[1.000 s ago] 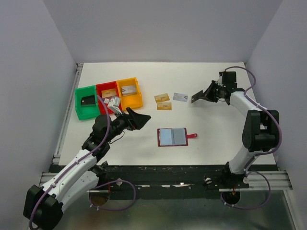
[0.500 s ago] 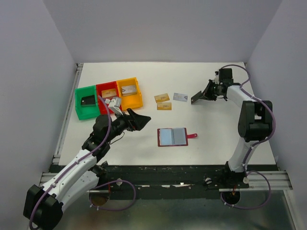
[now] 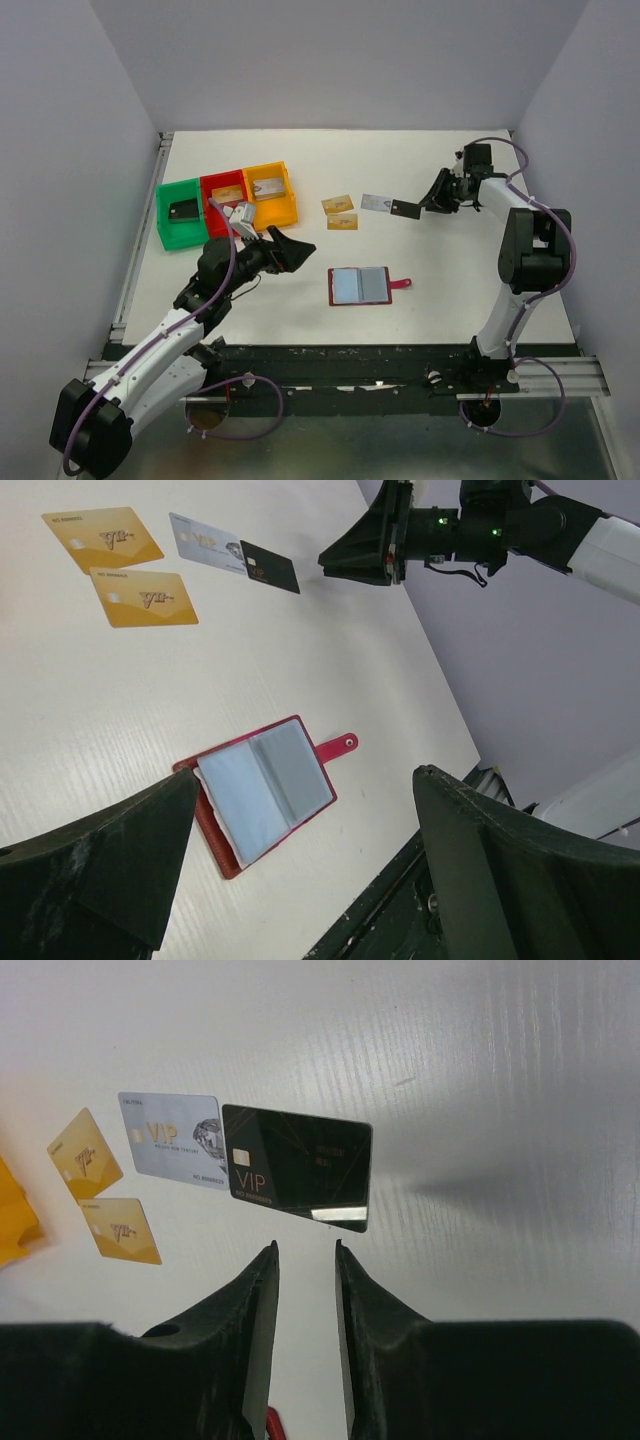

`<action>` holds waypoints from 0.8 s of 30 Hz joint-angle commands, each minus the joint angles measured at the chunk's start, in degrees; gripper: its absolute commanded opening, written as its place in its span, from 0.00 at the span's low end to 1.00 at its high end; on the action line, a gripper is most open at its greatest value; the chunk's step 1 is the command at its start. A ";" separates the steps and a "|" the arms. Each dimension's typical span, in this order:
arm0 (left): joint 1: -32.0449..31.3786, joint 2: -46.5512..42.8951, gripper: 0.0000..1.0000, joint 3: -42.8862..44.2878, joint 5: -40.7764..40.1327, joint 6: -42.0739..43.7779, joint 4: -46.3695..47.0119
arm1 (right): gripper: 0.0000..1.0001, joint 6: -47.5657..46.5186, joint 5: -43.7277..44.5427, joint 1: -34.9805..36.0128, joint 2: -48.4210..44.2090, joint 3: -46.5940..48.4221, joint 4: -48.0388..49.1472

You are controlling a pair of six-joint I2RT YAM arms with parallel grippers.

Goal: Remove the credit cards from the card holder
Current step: Place the credit card at the center of the board, then remove the credit card from the card holder.

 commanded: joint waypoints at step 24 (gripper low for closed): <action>0.01 6.06 0.99 0.40 -2.02 -4.38 0.01 | 0.61 3.67 15.19 18.91 -35.81 -31.54 0.67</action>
